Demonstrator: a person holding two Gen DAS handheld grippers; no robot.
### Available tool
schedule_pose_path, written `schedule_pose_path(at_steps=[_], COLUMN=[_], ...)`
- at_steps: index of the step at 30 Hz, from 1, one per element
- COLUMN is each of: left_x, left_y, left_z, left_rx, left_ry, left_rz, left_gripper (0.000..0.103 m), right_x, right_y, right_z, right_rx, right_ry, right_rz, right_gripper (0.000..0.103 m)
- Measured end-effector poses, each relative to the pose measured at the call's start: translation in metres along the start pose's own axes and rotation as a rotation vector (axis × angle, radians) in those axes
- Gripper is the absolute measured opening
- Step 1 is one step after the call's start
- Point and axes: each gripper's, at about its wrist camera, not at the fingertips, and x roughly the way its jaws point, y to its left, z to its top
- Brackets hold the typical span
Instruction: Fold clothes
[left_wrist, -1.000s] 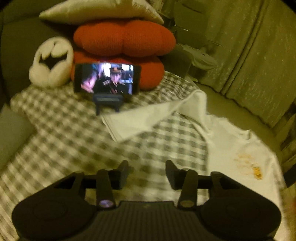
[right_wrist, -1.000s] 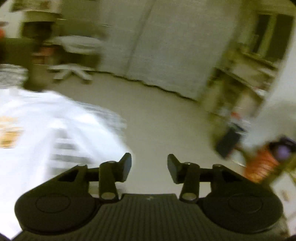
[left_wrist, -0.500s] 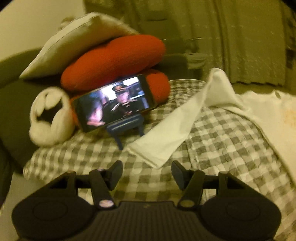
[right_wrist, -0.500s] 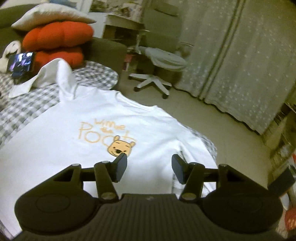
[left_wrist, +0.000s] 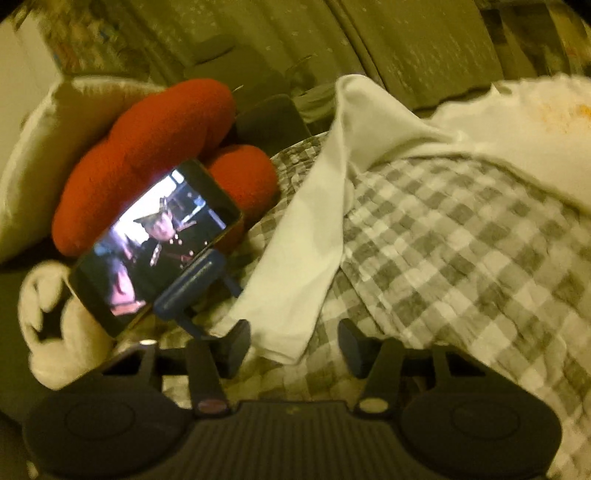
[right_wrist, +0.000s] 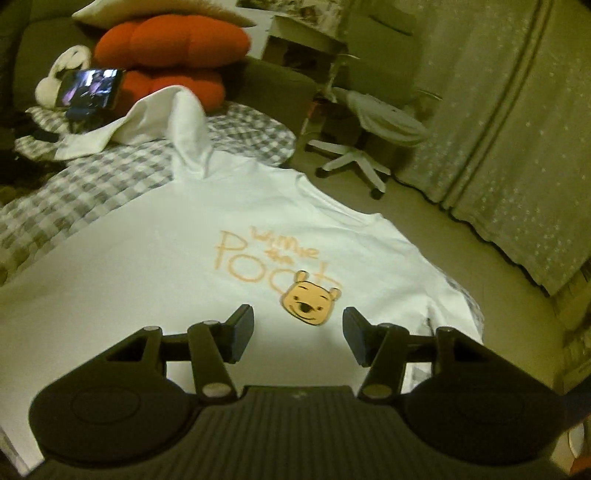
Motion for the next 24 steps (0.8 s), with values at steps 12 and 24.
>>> schedule_pose_path(at_steps=[12,24], left_x=[-0.024,-0.116], left_y=[0.032,0.143], left_z=[0.009,0.032], left_rx=[-0.173,-0.746], left_ry=[-0.001,-0.048], left_rz=[-0.018,-0.342], left_gripper=[0.004,0.003], right_x=[0.011,0.010], right_y=[0.013,0.019], right_z=[0.019,0.027], right_rx=[0.015,0.043], right_ry=[-0.060,-0.110], right_rz=[0.057,0.070], right_gripper=[0.057,0.057])
